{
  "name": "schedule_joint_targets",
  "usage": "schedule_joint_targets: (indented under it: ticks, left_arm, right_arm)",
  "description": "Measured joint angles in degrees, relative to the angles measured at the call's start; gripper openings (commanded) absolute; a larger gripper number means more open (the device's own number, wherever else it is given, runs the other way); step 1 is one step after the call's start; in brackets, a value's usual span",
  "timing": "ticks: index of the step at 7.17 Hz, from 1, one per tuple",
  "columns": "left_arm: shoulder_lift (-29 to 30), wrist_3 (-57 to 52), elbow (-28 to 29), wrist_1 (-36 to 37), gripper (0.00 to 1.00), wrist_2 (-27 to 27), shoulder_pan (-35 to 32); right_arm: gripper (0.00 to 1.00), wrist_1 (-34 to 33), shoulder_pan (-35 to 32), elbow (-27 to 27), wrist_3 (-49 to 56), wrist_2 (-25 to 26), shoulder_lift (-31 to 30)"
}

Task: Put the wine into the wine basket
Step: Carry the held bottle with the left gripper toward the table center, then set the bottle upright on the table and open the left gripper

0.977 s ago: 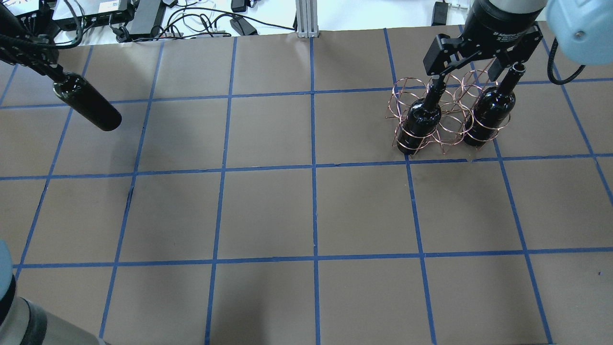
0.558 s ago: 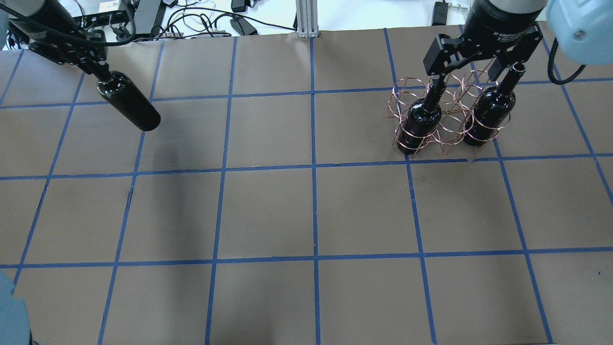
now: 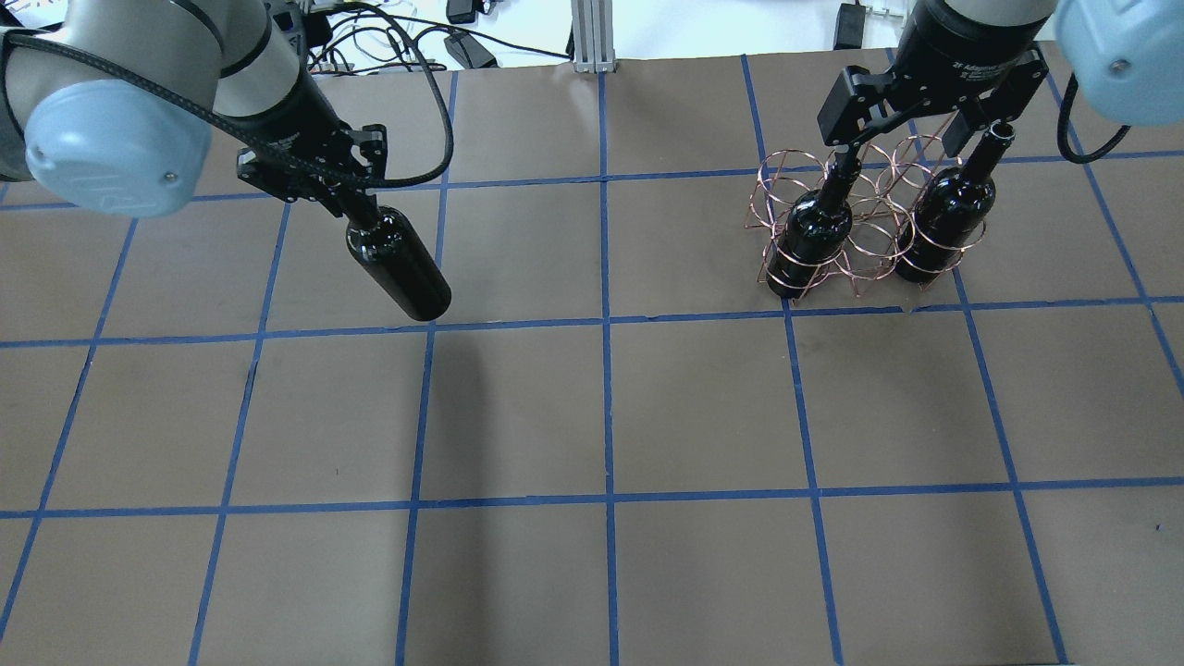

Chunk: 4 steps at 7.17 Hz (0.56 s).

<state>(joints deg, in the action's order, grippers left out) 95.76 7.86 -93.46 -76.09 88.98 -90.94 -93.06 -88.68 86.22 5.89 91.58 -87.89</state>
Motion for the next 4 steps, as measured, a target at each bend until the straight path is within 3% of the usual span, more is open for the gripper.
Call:
schedule_joint_targets:
  ticks: [4]
  left_arm:
    - [-4.56,0.95,-8.29,-0.07,0.0,0.19,-2.73]
  right_arm:
    - [1.0,0.0,0.03,0.0,0.0,0.0,0.0]
